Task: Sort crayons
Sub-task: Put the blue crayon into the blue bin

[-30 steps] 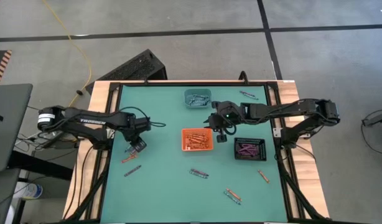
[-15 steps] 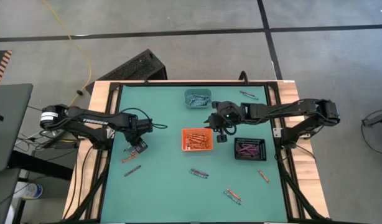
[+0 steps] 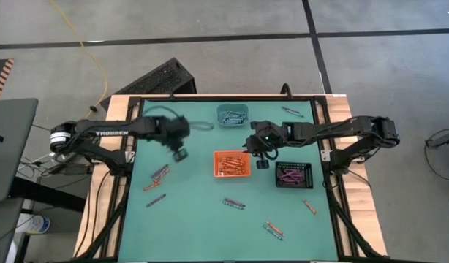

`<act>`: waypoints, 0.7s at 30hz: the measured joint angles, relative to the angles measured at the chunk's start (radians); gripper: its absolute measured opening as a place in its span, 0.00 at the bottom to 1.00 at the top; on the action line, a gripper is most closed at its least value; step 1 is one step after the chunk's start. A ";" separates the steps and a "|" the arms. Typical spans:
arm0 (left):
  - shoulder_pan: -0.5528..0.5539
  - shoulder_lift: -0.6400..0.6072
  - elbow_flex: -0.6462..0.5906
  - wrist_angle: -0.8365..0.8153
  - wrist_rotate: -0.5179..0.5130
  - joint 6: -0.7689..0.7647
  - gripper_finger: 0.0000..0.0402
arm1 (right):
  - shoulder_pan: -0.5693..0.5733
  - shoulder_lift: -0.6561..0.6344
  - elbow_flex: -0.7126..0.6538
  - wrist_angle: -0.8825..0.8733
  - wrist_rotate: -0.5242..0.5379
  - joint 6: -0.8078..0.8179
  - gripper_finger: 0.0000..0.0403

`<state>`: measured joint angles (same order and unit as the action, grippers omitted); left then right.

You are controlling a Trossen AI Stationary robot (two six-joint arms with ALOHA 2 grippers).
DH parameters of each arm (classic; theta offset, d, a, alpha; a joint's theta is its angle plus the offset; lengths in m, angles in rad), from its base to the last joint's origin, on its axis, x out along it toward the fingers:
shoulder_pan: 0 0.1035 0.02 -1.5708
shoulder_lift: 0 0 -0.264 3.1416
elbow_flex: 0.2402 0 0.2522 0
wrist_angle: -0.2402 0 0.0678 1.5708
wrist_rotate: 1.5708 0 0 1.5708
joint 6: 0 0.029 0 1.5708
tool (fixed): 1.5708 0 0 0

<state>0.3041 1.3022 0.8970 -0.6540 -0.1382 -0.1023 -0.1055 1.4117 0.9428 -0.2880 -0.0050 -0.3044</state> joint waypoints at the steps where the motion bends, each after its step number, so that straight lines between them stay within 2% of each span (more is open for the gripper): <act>1: 0.017 0.002 0.019 0.060 0.008 0.054 0.04 | 0.000 0.000 0.000 0.000 -0.001 0.000 0.23; 6: 0.106 0.079 0.085 0.450 0.171 0.218 0.04 | -0.011 0.000 0.000 -0.001 -0.001 0.004 0.23; 10: 0.155 0.227 0.126 0.701 0.333 0.253 0.04 | -0.026 0.000 0.000 -0.014 -0.001 0.017 0.23; 12: 0.170 0.312 0.158 0.804 0.379 0.270 0.04 | -0.033 0.000 0.000 -0.028 -0.001 0.019 0.23; 16: 0.192 0.476 0.270 0.824 0.389 0.387 0.04 | -0.042 0.000 0.000 -0.043 -0.001 0.023 0.23; 21: 0.203 0.626 0.484 0.634 0.395 0.497 0.04 | -0.047 0.000 0.000 -0.082 -0.002 0.059 0.23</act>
<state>0.5072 1.9283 1.3807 -0.0204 0.2568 0.3943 -0.1527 1.4120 0.9428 -0.3704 -0.0071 -0.2452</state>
